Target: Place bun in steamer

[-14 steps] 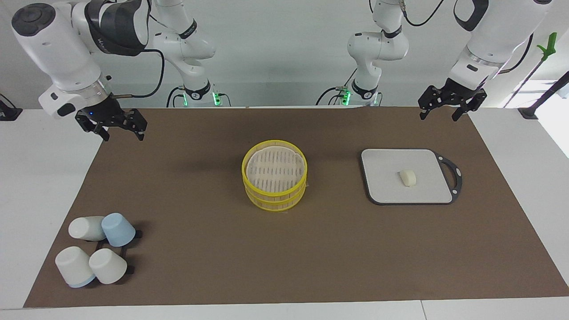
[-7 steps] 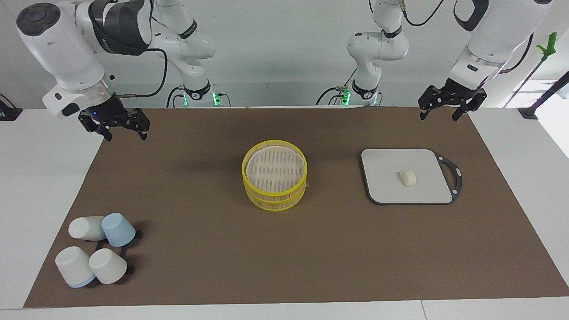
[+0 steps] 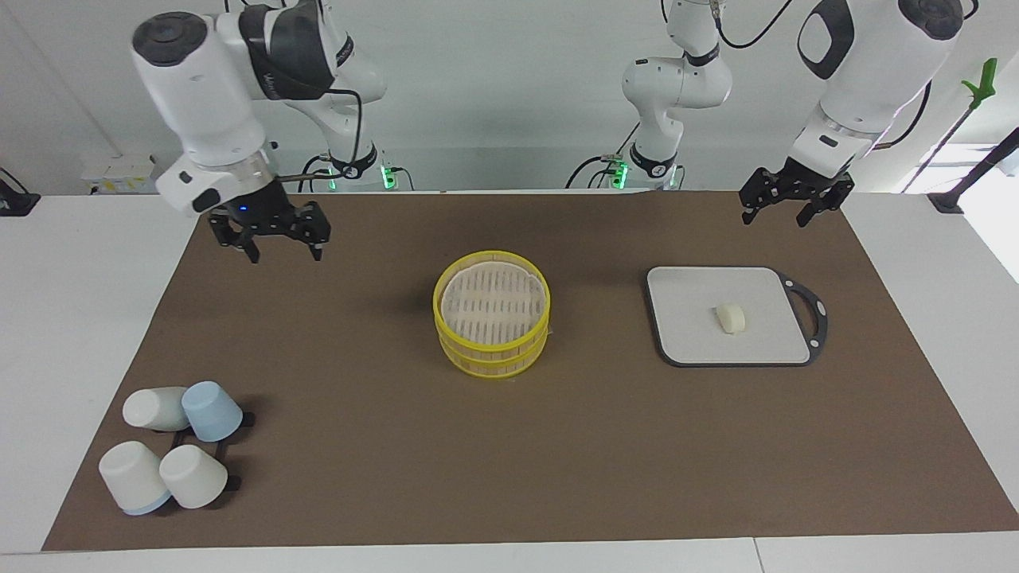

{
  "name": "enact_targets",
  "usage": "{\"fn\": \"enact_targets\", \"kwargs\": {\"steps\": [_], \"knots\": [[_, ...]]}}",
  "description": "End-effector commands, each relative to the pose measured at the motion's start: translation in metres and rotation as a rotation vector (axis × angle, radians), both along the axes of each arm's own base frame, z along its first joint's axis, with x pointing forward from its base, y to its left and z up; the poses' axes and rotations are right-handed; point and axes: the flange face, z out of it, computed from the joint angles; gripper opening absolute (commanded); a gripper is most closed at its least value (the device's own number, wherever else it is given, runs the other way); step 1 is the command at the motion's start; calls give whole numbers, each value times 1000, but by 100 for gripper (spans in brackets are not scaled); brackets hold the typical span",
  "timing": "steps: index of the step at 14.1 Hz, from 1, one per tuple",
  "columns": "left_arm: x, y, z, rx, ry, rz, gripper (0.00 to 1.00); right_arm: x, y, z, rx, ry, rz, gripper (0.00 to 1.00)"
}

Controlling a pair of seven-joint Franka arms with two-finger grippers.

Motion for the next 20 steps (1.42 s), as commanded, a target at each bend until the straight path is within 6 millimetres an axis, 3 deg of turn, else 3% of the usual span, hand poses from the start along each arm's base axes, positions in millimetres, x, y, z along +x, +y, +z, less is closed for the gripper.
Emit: {"fn": "enact_targets", "kwargs": {"steps": [1, 2, 4, 6, 7, 9, 15, 20], "knots": [[-20, 13, -35, 3, -10, 15, 100, 8, 88, -30, 11, -8, -31, 100], [-22, 14, -48, 3, -11, 17, 100, 9, 122, -37, 11, -6, -49, 100], [-24, 15, -77, 4, -19, 24, 100, 7, 209, -52, 14, -15, -102, 100], [-23, 24, -103, 7, -27, 46, 100, 11, 245, -65, 18, -11, -125, 100], [-20, 23, -122, 10, -26, 48, 100, 3, 278, -77, 21, -6, -124, 100], [-17, 23, -145, 14, -49, 53, 100, 1, 318, -100, 13, -11, -147, 100], [9, 20, -200, 30, -99, 95, 100, -20, 362, -131, 15, -14, -104, 100], [10, 21, -220, 33, -99, 104, 100, -21, 358, -155, 20, 1, -119, 99]]}}
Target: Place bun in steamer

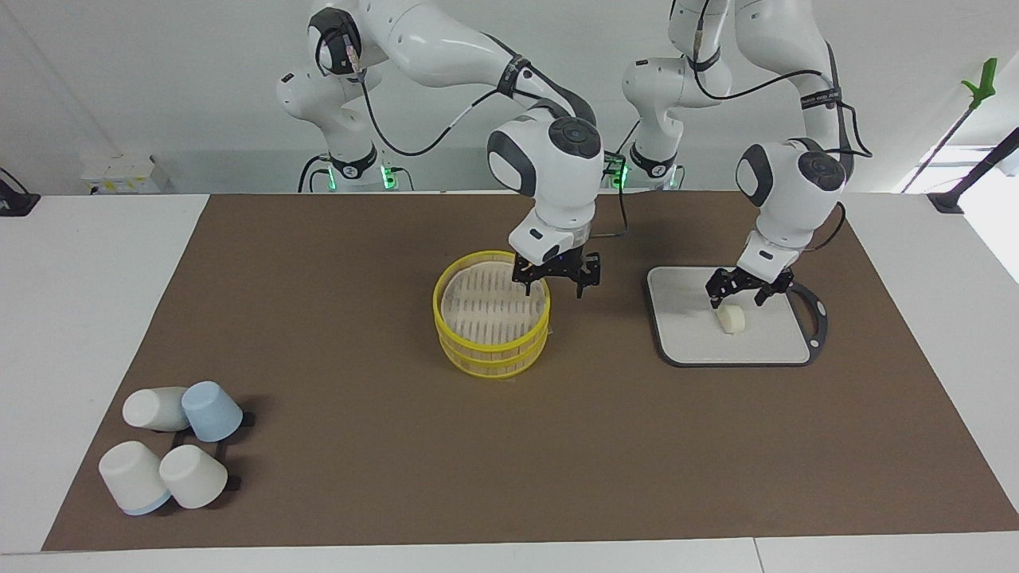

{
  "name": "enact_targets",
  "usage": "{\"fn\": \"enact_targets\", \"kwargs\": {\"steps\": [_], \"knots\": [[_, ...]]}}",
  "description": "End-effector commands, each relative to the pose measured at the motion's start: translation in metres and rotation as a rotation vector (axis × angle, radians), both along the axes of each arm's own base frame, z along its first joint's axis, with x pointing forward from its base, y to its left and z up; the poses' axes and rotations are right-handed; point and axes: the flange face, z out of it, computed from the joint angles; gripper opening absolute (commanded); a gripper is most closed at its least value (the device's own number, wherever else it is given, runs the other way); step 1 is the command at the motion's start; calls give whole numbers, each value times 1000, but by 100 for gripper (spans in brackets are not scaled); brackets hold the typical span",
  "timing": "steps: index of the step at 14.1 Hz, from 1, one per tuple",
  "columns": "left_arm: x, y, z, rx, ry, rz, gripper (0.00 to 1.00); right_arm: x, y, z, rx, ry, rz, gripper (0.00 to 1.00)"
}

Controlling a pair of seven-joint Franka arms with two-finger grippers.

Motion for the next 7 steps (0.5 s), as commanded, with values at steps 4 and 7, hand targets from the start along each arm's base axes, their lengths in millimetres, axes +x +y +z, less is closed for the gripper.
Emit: {"fn": "enact_targets", "kwargs": {"steps": [4, 7], "knots": [[-6, 3, -18, 9, -32, 16, 100, -8, -11, -25, -2, 24, -19, 98], [-7, 3, -27, 11, -32, 13, 99, -13, -8, -26, -2, 23, -34, 27]]}}
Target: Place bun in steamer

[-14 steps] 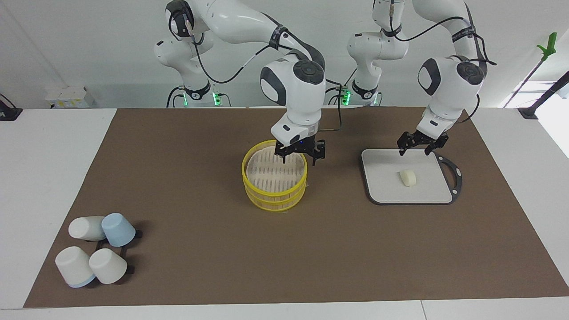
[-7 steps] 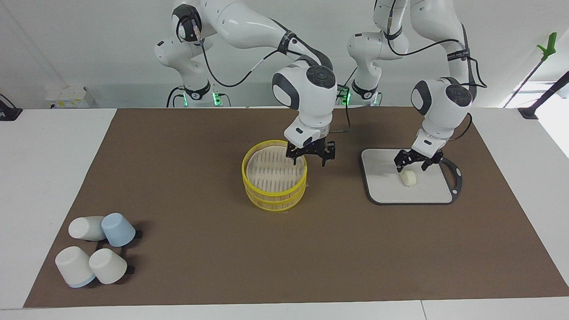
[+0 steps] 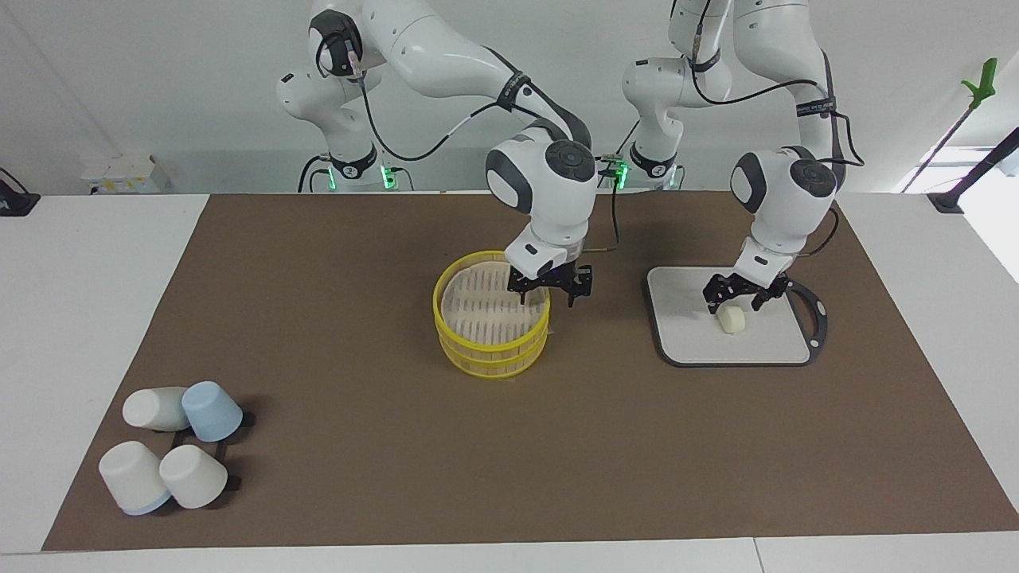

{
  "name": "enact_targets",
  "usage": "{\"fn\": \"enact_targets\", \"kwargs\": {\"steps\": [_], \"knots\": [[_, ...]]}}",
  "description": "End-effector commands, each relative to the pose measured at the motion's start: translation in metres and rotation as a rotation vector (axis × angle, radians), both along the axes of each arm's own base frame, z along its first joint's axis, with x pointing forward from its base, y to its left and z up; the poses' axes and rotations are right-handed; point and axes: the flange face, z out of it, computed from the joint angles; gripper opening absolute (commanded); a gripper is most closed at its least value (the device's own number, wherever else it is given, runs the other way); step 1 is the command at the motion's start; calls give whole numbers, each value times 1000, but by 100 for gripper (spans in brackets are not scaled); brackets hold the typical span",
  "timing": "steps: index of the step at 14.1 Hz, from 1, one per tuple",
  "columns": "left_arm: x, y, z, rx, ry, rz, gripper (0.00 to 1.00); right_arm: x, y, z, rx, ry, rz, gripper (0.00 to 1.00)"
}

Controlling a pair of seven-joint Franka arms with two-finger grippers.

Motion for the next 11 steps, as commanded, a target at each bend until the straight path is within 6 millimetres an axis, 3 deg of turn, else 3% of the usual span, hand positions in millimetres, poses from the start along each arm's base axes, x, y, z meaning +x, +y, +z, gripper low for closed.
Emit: {"fn": "enact_targets", "kwargs": {"steps": [1, 2, 4, 6, 8, 11], "knots": [[-4, 4, -10, 8, -20, 10, 99, -10, -2, 4, 13, -4, -35, 6], [-3, 3, -12, 9, -21, 8, 99, -9, -2, 5, 8, -13, -28, 0], [-1, 3, -19, 11, -25, 9, 97, -6, 0, 12, 17, -41, -15, 0], [0, 2, -27, 13, -25, 7, 93, -2, -4, 15, 10, -48, -14, 0], [1, 1, -27, 13, -23, 7, 84, 9, -7, 32, 29, -73, -17, 0], [2, 1, -26, 13, -19, 7, 46, 32, -39, 58, 19, -69, 0, 0]]}}
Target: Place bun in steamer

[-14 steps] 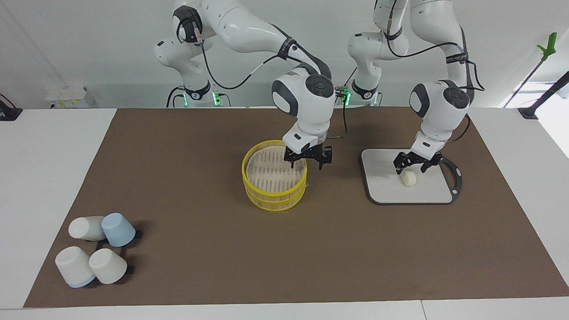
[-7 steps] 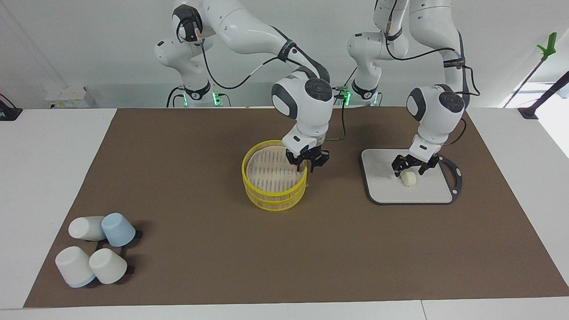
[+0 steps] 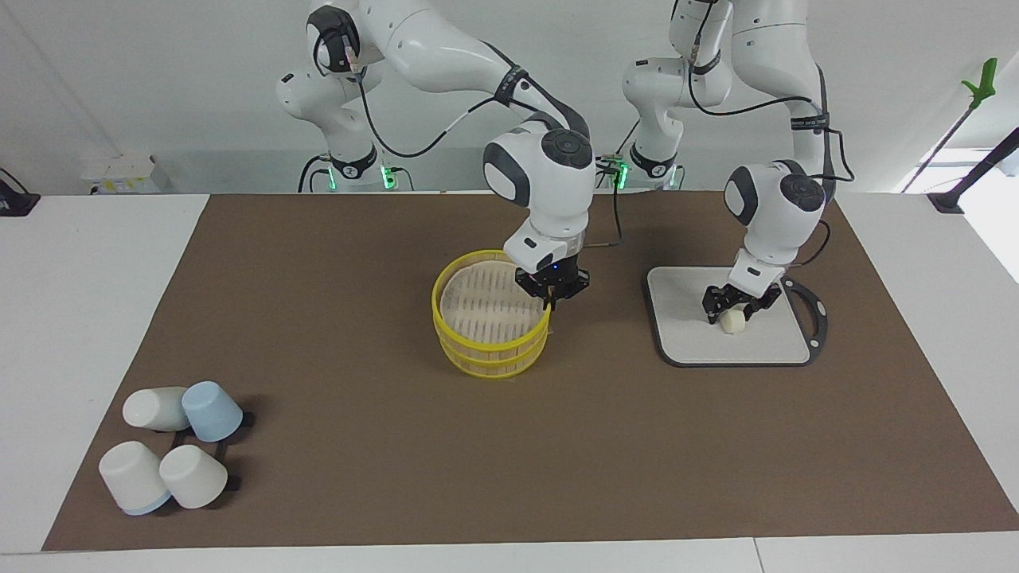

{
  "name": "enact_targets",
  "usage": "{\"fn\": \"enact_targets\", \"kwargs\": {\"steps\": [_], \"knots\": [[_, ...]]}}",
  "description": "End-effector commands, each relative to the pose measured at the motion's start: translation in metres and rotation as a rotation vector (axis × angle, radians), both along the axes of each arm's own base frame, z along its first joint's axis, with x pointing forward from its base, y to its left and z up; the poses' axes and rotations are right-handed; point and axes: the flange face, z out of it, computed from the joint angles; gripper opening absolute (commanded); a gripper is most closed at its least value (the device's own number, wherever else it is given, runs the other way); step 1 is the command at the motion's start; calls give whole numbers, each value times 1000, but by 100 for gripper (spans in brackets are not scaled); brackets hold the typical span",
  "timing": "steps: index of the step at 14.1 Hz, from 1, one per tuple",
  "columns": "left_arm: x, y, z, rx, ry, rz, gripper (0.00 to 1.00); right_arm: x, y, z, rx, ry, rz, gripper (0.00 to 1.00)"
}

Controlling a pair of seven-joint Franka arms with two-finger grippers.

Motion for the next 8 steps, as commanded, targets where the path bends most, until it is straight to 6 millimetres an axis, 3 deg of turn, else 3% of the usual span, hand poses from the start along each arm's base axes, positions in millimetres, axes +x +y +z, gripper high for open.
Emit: {"fn": "enact_targets", "kwargs": {"steps": [1, 4, 7, 8], "knots": [[0, -2, 0, 5, -9, 4, 39, 25, -48, 43, -22, 3, 50, 0], [11, -9, 14, 3, 46, 8, 35, 55, -131, 81, -26, -11, 111, 0], [22, -36, 39, -2, 74, 43, 36, 78, -202, 95, -39, -7, 102, 0], [29, -55, 55, -5, 78, 71, 36, 84, -225, 100, -42, -7, 118, 0]]}}
